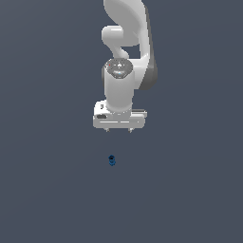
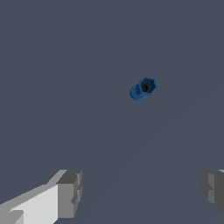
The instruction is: Pick up the object and move it to a goal position.
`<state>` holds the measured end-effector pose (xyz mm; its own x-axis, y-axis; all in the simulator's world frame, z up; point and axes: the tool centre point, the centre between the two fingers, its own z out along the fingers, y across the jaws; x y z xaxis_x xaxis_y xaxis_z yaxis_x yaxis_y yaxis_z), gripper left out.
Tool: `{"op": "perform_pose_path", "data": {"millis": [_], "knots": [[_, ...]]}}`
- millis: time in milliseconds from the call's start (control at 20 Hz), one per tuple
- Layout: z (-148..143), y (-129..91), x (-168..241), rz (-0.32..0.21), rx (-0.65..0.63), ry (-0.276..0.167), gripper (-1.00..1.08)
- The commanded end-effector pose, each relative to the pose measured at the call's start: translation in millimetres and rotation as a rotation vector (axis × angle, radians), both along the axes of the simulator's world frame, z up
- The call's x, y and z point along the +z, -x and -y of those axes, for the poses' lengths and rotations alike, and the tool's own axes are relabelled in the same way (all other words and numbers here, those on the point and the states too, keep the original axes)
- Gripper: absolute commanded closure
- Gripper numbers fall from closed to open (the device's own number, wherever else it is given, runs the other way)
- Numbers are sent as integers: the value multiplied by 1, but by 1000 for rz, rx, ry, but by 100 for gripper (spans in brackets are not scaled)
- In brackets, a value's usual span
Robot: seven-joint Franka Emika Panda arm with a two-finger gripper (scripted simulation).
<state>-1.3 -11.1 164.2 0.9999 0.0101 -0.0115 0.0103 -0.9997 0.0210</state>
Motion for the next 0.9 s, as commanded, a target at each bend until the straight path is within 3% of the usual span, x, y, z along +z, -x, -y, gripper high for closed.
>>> {"op": "perform_pose_path", "data": {"millis": [0, 450, 850], "knots": [[0, 0, 0, 0, 0, 0, -92], [-14, -9, 15, 33, 21, 19, -92], [-11, -14, 11, 31, -8, 16, -92]]}}
